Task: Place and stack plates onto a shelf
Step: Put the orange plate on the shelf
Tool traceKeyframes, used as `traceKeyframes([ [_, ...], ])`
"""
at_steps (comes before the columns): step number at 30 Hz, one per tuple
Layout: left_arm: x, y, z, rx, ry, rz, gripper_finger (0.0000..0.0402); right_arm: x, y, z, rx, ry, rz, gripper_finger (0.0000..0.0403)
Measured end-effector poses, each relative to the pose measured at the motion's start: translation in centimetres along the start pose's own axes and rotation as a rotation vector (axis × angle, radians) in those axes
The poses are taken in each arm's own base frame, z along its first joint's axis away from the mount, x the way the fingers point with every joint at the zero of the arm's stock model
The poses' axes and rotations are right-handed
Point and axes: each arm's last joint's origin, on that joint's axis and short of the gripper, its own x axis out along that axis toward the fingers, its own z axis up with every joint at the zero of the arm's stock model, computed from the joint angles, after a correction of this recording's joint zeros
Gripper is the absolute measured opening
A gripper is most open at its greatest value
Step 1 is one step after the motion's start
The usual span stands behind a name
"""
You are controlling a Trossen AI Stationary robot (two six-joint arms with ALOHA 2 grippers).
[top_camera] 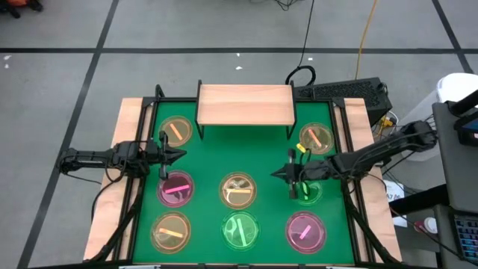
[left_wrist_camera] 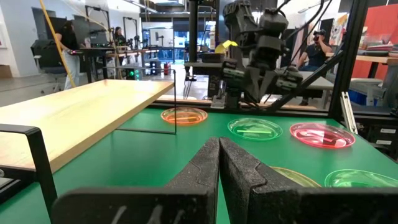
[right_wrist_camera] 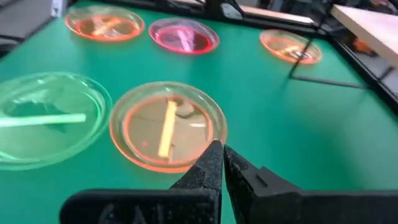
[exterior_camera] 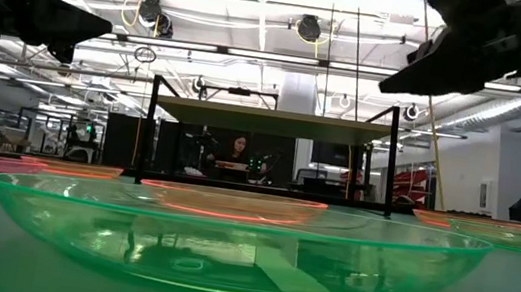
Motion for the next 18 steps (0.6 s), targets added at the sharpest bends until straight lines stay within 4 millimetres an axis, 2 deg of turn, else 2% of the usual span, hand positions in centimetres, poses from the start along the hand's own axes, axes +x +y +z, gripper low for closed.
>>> traceKeyframes([
  [8, 0.0, 0.0, 0.0, 0.0, 0.001, 0.0, 0.0019, 2.9, 2.1, -1.1, -0.111, -0.048, 0.208, 0.0011],
  [18, 0.0, 0.0, 0.0, 0.0, 0.001, 0.0, 0.0019, 5.0, 3.2, -2.5, -0.185, -0.074, 0.217, 0.011],
])
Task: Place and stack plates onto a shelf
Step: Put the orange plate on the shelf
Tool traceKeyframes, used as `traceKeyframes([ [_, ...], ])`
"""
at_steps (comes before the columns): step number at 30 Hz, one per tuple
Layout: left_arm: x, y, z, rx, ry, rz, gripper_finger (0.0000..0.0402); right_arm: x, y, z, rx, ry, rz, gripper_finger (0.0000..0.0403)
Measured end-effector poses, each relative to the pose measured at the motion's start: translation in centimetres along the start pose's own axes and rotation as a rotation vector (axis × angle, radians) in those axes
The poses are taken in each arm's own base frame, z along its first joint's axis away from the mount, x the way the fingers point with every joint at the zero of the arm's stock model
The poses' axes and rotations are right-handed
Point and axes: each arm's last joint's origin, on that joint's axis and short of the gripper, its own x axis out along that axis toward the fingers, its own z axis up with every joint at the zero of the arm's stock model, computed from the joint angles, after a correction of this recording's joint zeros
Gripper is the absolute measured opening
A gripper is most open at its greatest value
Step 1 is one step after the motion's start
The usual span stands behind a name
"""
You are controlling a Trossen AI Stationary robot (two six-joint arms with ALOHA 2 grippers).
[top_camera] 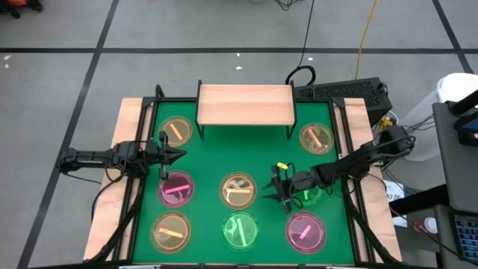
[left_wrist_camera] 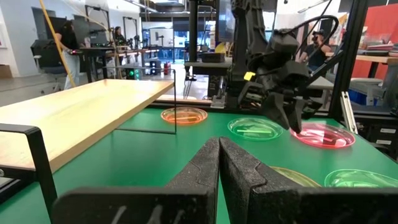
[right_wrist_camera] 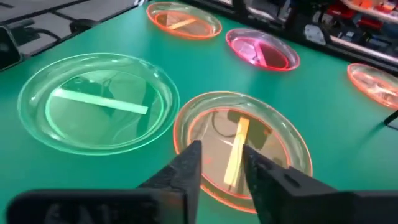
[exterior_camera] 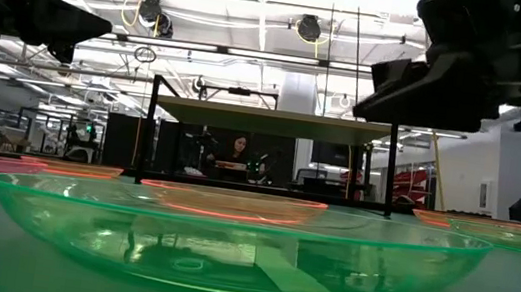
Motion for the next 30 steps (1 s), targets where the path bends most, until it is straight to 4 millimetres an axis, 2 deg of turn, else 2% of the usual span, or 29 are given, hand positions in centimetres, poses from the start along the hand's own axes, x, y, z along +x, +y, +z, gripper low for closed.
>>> traceKeyframes([
  [6, 0.0, 0.0, 0.0, 0.0, 0.0, 0.0, 0.0019, 2.3, 0.2, 0.3, -0.016, 0.065, 0.012, 0.0156],
  [13, 0.0, 0.0, 0.0, 0.0, 0.0, 0.0, 0.0019, 5.4, 1.1, -0.8, -0.086, 0.275, 0.063, 0.0166],
  [17, 0.0, 0.0, 0.0, 0.0, 0.0, 0.0, 0.0019, 5.6, 1.2, -1.1, -0.106, 0.285, 0.063, 0.0163],
  [22, 0.0, 0.0, 0.0, 0.0, 0.0, 0.0, 0.0019, 5.5, 0.9, -1.2, -0.127, 0.316, -0.033, 0.0163],
  [30, 0.0, 0.0, 0.0, 0.0, 0.0, 0.0, 0.0019, 5.4, 0.9, -1.6, -0.148, 0.357, -0.024, 0.0161],
])
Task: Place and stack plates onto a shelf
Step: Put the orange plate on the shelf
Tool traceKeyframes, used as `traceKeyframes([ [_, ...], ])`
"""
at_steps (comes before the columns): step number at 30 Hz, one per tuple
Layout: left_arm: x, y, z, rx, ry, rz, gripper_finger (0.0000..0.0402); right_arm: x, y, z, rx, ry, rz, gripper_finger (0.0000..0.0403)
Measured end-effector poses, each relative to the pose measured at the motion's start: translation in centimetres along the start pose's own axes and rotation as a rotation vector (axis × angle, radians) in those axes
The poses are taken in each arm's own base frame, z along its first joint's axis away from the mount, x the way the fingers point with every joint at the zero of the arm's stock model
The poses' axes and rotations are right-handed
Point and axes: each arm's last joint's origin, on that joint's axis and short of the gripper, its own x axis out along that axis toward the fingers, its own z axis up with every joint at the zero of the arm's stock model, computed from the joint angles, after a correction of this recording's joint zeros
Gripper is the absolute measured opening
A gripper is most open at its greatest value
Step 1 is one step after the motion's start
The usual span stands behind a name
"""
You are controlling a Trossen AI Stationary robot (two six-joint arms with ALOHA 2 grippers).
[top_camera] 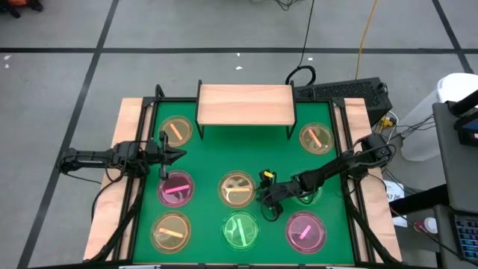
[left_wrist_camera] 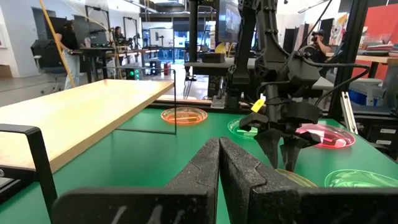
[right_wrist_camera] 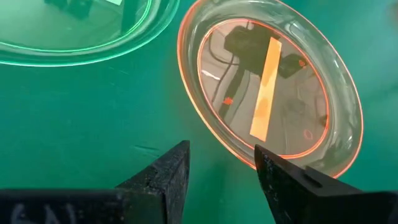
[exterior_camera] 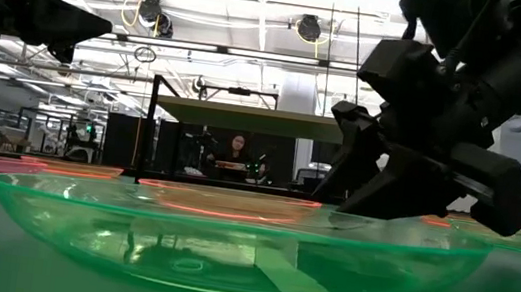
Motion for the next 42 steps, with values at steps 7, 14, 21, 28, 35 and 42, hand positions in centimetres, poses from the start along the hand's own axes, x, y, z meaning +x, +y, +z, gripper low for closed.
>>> traceKeyframes([
  [7, 0.0, 0.0, 0.0, 0.0, 0.0, 0.0, 0.0019, 0.0, -0.1, 0.0, -0.018, 0.002, -0.033, 0.0161],
  [14, 0.0, 0.0, 0.0, 0.0, 0.0, 0.0, 0.0019, 0.0, -0.2, 0.2, -0.015, -0.017, -0.059, 0.0161],
  [21, 0.0, 0.0, 0.0, 0.0, 0.0, 0.0, 0.0019, 1.7, 0.4, -0.5, -0.052, -0.029, -0.071, 0.0161],
  [28, 0.0, 0.0, 0.0, 0.0, 0.0, 0.0, 0.0019, 2.1, 0.5, -0.9, -0.06, -0.004, -0.118, 0.0133],
  [35, 0.0, 0.0, 0.0, 0.0, 0.0, 0.0, 0.0019, 1.8, 0.6, -0.7, -0.068, -0.018, -0.123, 0.0032],
  [42, 0.0, 0.0, 0.0, 0.0, 0.0, 0.0, 0.0019, 1.1, 0.8, 0.0, -0.085, -0.043, -0.124, 0.0003],
])
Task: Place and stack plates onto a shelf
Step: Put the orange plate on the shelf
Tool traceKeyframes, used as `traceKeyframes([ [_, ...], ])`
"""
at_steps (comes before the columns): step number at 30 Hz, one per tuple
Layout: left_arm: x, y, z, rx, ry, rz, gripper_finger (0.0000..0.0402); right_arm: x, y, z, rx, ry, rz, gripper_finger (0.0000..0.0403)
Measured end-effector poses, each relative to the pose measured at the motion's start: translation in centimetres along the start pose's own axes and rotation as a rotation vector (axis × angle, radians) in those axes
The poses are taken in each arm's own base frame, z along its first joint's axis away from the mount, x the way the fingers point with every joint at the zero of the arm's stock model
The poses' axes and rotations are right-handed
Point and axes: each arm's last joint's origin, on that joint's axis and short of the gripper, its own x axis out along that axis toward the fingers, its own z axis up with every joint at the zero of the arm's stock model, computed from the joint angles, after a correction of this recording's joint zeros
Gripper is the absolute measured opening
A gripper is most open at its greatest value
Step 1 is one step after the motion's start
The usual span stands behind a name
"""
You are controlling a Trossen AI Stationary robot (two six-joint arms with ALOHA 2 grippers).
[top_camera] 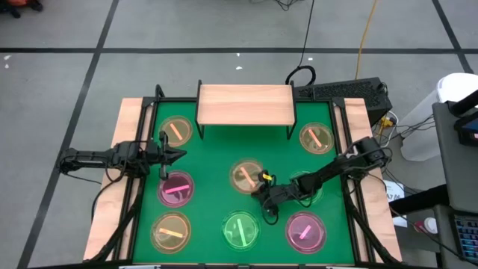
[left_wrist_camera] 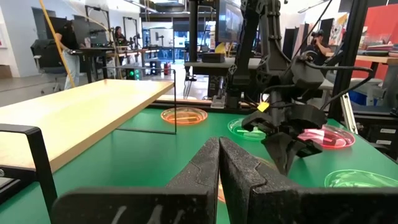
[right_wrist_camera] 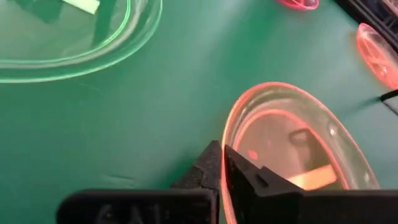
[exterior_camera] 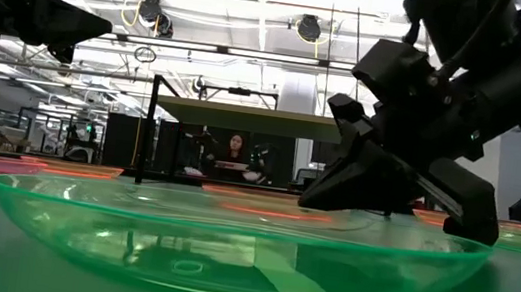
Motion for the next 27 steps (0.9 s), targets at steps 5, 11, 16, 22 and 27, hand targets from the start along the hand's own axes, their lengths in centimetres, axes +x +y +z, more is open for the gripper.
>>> traceKeyframes([
  [5, 0.0, 0.0, 0.0, 0.0, 0.0, 0.0, 0.0019, -1.1, -0.1, 1.2, -0.022, -0.05, -0.006, 0.0001],
  [11, 0.0, 0.0, 0.0, 0.0, 0.0, 0.0, 0.0019, -2.8, -0.7, 2.6, 0.0, -0.099, -0.034, 0.0001],
  [16, 0.0, 0.0, 0.0, 0.0, 0.0, 0.0, 0.0019, -2.9, -0.5, 1.9, -0.029, -0.019, -0.001, 0.0016],
  [22, 0.0, 0.0, 0.0, 0.0, 0.001, 0.0, 0.0019, -2.9, -0.4, 1.3, -0.028, 0.048, 0.02, 0.0073],
  [27, 0.0, 0.0, 0.0, 0.0, 0.0, 0.0, 0.0019, -2.8, -0.7, 0.8, -0.014, 0.064, 0.012, 0.0124],
])
